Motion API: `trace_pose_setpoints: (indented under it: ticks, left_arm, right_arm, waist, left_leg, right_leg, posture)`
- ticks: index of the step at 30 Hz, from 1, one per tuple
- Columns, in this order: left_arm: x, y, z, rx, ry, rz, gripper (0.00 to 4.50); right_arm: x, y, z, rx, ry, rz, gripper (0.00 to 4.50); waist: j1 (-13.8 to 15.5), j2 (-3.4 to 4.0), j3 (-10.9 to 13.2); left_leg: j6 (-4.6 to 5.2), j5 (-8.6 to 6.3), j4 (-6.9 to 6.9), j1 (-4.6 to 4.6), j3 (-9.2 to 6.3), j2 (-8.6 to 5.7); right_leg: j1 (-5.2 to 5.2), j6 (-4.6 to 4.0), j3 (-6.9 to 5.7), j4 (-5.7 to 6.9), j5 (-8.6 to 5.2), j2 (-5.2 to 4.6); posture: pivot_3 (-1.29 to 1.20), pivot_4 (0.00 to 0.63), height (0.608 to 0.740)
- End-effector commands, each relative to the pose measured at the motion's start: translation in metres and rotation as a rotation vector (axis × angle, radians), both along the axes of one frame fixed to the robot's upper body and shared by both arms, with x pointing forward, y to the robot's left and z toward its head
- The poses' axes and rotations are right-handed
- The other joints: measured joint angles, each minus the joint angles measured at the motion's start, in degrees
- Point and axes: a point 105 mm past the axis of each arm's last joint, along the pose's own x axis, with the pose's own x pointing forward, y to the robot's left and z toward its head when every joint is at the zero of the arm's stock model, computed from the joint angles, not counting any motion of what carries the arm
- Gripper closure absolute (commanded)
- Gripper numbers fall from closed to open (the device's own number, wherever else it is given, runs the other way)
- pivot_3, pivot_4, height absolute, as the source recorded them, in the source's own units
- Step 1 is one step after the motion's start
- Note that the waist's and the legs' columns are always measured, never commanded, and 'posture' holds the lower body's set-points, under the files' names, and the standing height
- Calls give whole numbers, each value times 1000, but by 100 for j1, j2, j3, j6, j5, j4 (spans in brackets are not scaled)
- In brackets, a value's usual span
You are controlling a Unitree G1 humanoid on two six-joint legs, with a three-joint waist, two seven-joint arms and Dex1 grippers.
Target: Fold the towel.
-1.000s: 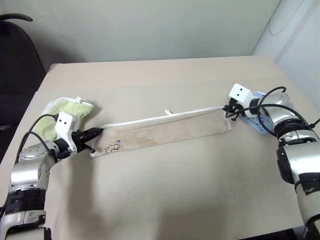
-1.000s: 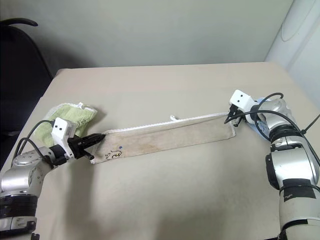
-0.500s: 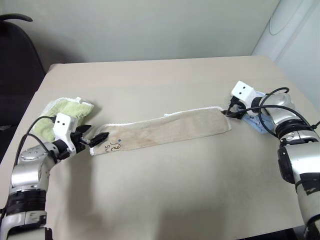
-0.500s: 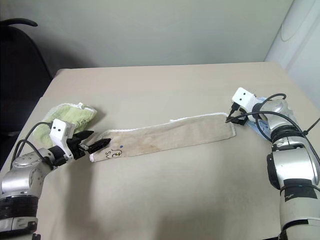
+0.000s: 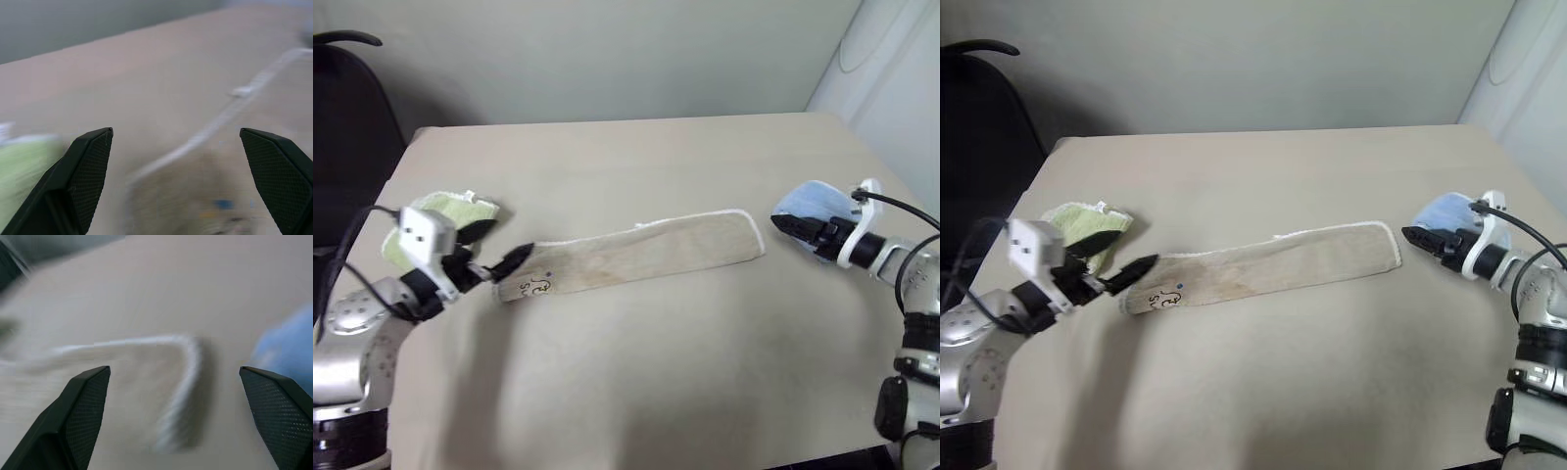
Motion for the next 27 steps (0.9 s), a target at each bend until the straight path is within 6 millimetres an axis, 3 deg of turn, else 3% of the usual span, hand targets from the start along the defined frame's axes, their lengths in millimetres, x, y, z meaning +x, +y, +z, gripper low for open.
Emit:
trace_pose_setpoints:
  ticks: [1, 3, 10, 17, 27]
  left_arm:
    - [2, -26, 6, 10, -26, -106, 0]
    - [5, -38, 4, 0, -21, -150, 0]
    - [11, -61, 3, -21, -29, -229, 0]
    - [7, -63, 2, -36, -34, -223, 0]
    - [0, -65, -2, -52, -37, -213, 0]
  right_arm:
    - [-13, -3, 3, 131, 51, -94, 34]
    - [-19, 4, -7, 180, 93, -109, 34]
    - [-21, 21, -33, 286, 213, -148, 34]
    - [-14, 35, -54, 343, 302, -153, 34]
    - [29, 53, -60, 372, 294, -139, 34]
  waist:
    - [-11, -2, -1]
    - [-16, -2, -1]
    - [-15, -1, -1]
    - [-15, -2, -1]
    - [-100, -30, -19]
  left_leg:
    - [9, -1, -1, 8, -1, 0]
    - [61, -30, 2, 10, -5, 0]
    - [21, -8, 1, 3, -12, -14]
    - [23, -10, 2, 6, -16, -16]
    - [56, -28, 17, 20, -16, -17]
  right_leg:
    - [5, 0, 0, 3, 0, 0]
    - [7, 0, -2, 5, 0, 1]
    - [-3, 14, 11, -4, -8, 0]
    - [-3, 19, 15, -3, -11, 0]
    - [13, 27, 22, 1, -7, 0]
  posture:
    - [0, 150, 740]
    - [0, 150, 740]
    - [0, 150, 740]
    - [0, 150, 740]
    - [0, 150, 740]
